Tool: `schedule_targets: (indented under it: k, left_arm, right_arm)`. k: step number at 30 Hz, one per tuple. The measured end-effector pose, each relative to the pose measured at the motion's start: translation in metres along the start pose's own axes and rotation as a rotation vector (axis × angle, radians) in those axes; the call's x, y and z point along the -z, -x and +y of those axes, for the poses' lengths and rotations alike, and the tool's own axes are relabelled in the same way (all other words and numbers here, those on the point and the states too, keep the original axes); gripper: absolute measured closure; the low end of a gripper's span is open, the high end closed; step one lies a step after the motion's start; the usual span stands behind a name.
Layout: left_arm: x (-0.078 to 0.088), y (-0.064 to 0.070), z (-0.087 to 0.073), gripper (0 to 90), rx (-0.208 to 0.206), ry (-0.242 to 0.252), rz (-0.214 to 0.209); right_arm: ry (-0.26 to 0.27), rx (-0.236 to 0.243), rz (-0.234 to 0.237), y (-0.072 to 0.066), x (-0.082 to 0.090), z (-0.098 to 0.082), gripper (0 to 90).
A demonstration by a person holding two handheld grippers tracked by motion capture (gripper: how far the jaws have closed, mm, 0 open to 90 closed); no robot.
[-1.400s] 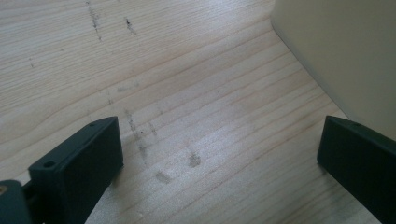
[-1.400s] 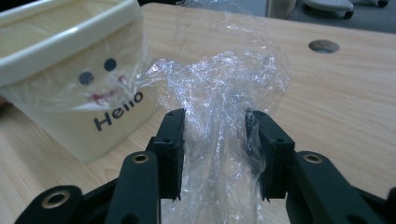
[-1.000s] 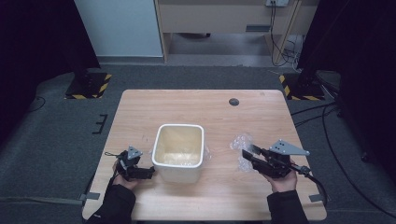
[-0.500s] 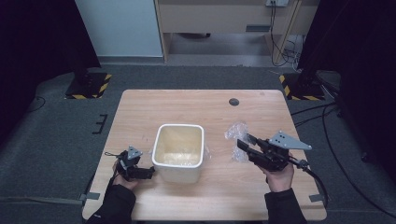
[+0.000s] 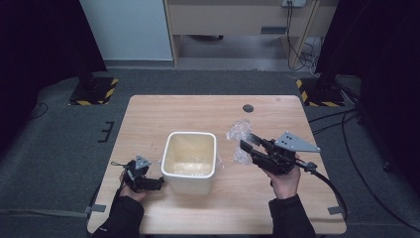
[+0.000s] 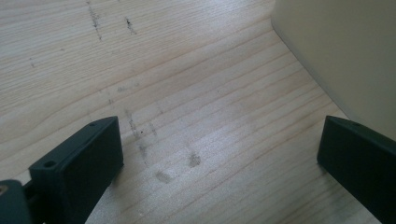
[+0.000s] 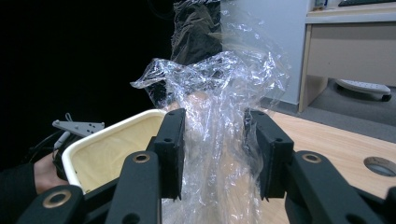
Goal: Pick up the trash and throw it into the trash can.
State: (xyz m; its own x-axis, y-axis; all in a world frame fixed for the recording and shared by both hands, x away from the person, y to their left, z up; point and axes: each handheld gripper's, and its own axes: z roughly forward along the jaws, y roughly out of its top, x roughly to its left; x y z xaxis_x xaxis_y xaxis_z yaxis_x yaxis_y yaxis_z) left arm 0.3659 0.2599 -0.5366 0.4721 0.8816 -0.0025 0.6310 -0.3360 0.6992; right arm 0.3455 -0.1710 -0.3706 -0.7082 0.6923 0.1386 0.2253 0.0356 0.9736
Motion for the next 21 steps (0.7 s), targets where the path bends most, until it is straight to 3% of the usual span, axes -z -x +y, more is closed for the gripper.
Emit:
schedule_targets:
  k: [21]
  left_arm:
    - [0.0,0.0,0.0,0.0,0.0,0.0,0.0]
  right_arm:
    - [-0.004,0.05,0.047,-0.029,-0.05,0.013,59.7]
